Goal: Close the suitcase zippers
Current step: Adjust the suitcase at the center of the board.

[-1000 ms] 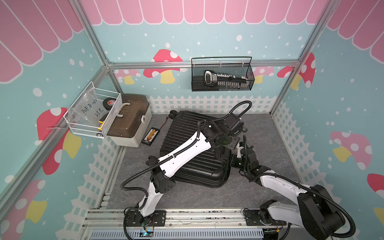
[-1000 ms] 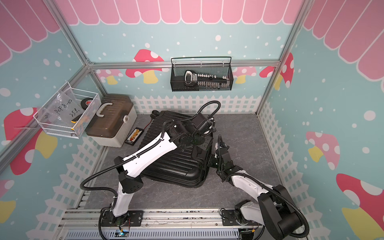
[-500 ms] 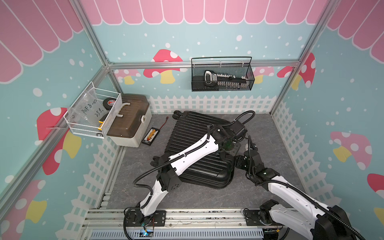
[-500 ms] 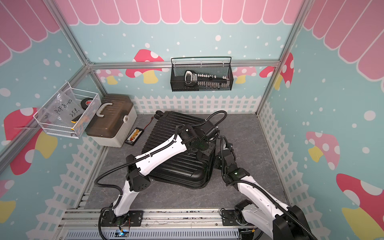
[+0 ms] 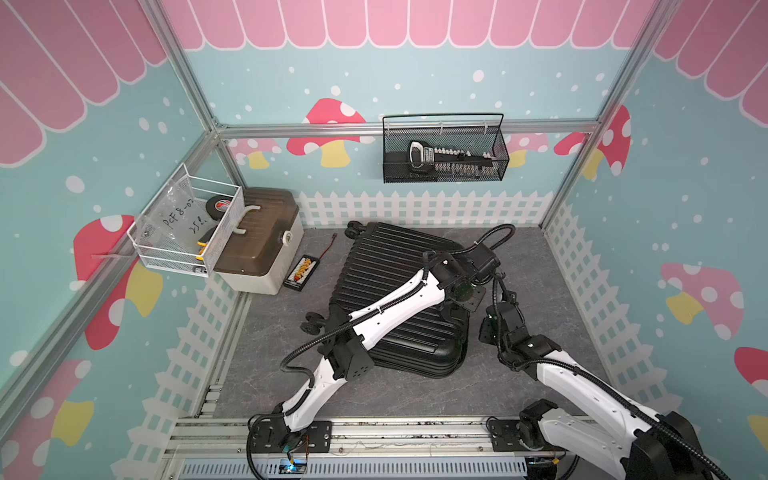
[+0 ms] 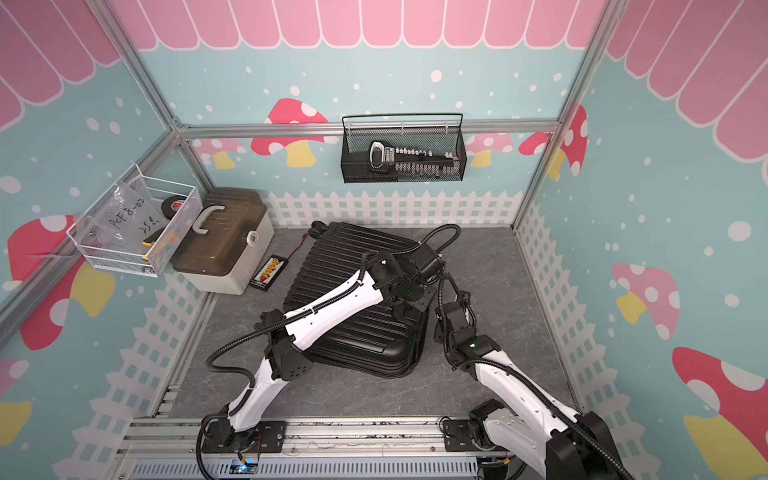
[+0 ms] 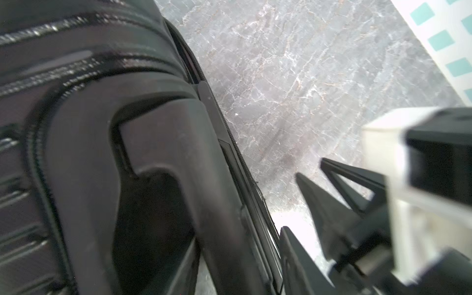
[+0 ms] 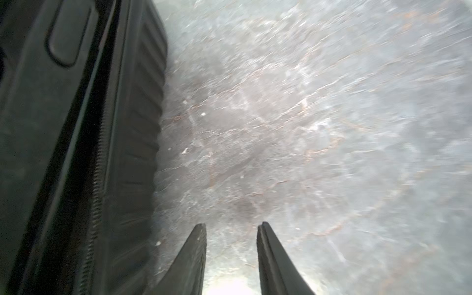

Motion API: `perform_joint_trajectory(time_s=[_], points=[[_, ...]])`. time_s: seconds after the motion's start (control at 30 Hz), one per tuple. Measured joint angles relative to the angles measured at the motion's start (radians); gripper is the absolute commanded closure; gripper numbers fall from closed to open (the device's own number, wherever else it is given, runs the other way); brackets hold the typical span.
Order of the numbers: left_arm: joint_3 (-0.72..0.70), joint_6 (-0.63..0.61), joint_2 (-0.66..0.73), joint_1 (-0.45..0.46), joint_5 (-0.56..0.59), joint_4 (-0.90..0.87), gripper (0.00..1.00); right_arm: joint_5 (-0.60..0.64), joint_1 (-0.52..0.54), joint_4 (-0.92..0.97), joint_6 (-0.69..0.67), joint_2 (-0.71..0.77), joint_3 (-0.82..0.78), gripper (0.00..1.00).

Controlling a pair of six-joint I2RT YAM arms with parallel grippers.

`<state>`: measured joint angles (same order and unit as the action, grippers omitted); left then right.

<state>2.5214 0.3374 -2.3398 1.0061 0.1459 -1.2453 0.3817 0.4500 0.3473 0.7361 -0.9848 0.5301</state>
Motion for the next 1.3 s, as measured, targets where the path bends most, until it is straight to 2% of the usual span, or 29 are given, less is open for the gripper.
perform_joint_trajectory(time_s=[0.13,0.37,0.47,0.67,0.9,1.13,1.3], points=[[0.007,0.000,-0.011,0.006,0.034,-0.003,0.53,0.019,-0.061,0.049,-0.027,0.015,0.047,0.63],[0.012,0.030,-0.031,0.022,0.098,-0.006,0.68,-0.005,-0.255,0.081,-0.091,0.018,0.081,0.63],[0.012,0.056,-0.032,0.026,0.114,-0.003,0.74,-0.028,-0.322,0.082,-0.113,0.018,0.094,0.63],[0.012,0.021,-0.027,0.042,0.138,-0.005,0.80,-0.103,-0.472,0.078,-0.145,0.006,0.096,0.62],[-0.031,-0.127,0.016,0.044,0.039,-0.016,0.79,-0.166,-0.605,0.072,-0.181,0.002,0.096,0.61],[-0.072,-0.321,0.046,0.047,-0.091,-0.012,0.77,-0.214,-0.650,0.071,-0.202,-0.004,0.097,0.61],[-0.128,-0.504,0.082,0.048,-0.167,0.007,0.76,-0.243,-0.665,0.068,-0.216,-0.022,0.102,0.60]])
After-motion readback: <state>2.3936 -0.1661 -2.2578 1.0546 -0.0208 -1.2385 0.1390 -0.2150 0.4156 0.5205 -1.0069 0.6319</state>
